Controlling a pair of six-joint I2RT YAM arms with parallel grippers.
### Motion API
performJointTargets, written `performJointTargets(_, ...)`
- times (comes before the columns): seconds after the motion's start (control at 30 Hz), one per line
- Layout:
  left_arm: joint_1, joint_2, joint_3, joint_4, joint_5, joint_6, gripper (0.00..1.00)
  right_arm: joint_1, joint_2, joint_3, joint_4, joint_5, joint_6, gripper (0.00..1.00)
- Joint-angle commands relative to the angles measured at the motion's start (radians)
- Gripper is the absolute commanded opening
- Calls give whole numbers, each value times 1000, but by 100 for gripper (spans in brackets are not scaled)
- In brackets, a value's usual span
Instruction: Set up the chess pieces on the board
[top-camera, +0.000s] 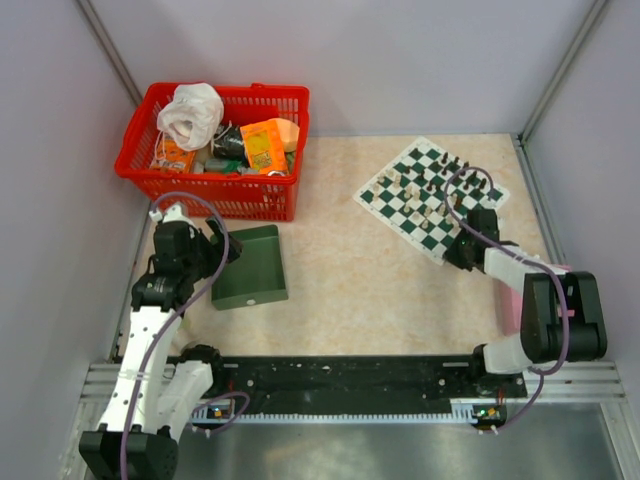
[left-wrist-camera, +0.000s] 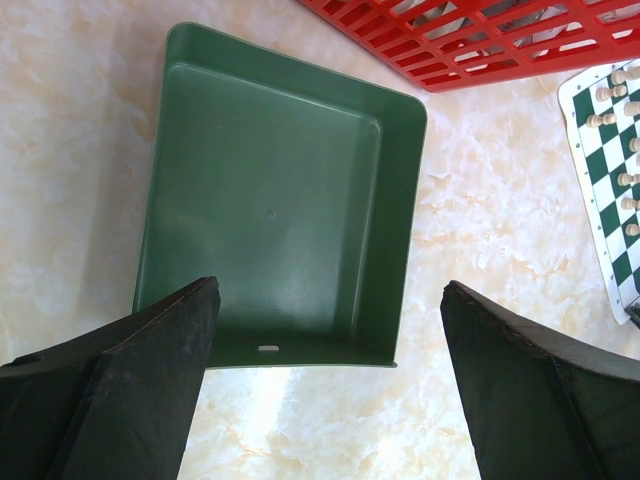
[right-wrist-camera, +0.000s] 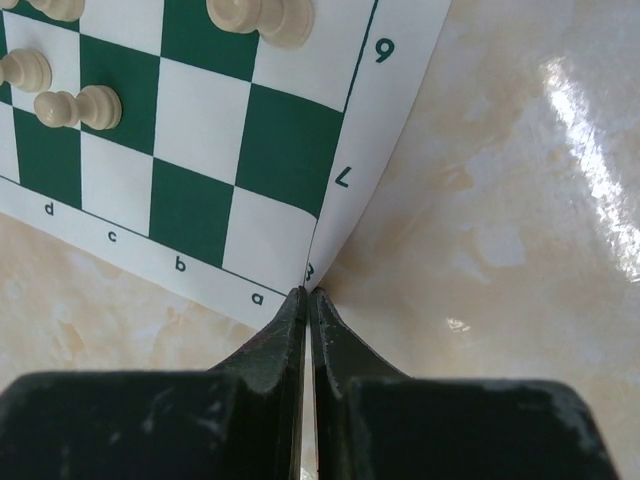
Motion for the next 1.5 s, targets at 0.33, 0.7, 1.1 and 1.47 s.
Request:
performJointTargets(0.33, 1, -39, 7, 40, 65, 48, 97, 122, -132, -124, -12, -48, 49, 0)
performJointTargets(0.7, -99, -10, 28, 114, 72, 50, 96, 151, -246, -219, -34, -78, 89, 0)
performJointTargets(1.1, -519, 254, 172, 232, -152, 59, 90, 163, -319, -286, -60, -70, 92, 0)
performJointTargets(1.47, -634, 766, 537, 264, -224, 96, 80, 163, -342, -271, -77, -81, 69, 0)
